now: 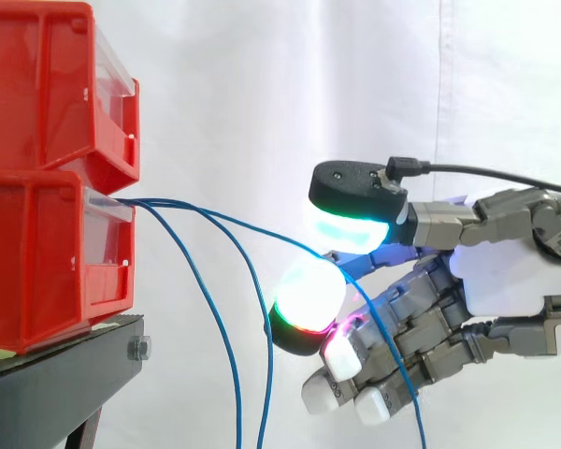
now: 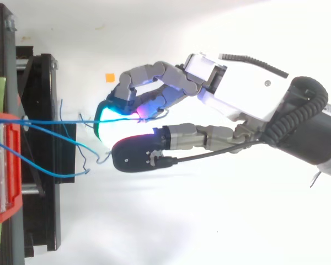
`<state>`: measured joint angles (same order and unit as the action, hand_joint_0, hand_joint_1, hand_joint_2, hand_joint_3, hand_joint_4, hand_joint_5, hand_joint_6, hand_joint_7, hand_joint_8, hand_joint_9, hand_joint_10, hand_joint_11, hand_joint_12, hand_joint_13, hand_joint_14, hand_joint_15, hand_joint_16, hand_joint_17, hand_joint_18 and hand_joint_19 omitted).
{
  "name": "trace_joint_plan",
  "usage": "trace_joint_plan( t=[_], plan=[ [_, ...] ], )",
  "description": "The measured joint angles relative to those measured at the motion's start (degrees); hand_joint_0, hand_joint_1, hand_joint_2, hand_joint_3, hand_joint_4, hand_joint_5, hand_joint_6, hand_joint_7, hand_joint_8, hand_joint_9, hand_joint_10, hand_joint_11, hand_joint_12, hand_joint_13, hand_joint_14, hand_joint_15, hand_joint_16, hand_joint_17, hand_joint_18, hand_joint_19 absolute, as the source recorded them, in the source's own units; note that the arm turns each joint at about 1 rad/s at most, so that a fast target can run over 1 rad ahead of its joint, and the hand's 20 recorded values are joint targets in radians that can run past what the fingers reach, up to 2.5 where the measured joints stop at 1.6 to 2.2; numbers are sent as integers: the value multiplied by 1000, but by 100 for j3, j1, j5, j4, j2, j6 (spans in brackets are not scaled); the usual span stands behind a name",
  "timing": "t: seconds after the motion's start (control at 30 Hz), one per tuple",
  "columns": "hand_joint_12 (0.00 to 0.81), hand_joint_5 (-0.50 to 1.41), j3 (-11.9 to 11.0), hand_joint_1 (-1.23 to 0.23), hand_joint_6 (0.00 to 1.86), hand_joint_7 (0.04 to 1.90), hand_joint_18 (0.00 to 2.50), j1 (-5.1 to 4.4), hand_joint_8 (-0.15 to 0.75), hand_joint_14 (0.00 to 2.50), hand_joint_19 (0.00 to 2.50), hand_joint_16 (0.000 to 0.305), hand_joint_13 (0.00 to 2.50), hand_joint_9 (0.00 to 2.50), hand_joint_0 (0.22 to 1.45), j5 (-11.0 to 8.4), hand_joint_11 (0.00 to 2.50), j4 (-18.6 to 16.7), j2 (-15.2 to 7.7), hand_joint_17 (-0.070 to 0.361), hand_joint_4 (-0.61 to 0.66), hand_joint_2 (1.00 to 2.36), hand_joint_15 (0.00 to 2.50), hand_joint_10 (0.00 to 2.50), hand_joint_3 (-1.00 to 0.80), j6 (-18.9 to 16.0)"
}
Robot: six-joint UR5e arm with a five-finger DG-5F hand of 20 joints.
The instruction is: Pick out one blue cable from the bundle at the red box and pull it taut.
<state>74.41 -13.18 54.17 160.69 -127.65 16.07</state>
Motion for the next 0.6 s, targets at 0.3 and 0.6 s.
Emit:
trace_joint_plan(
  t=[0.3,0.6],
  plan=[
    [337,-146,-4,-356,681,1108,635,0,259,11,544,53,775,989,613,-19,592,0,-13,120,123,1005,271,19,-449,-41],
    [339,-120,-3,-462,604,1237,642,0,261,11,553,53,780,1028,639,-78,601,-24,-14,119,153,1019,268,19,-250,-38]
  ],
)
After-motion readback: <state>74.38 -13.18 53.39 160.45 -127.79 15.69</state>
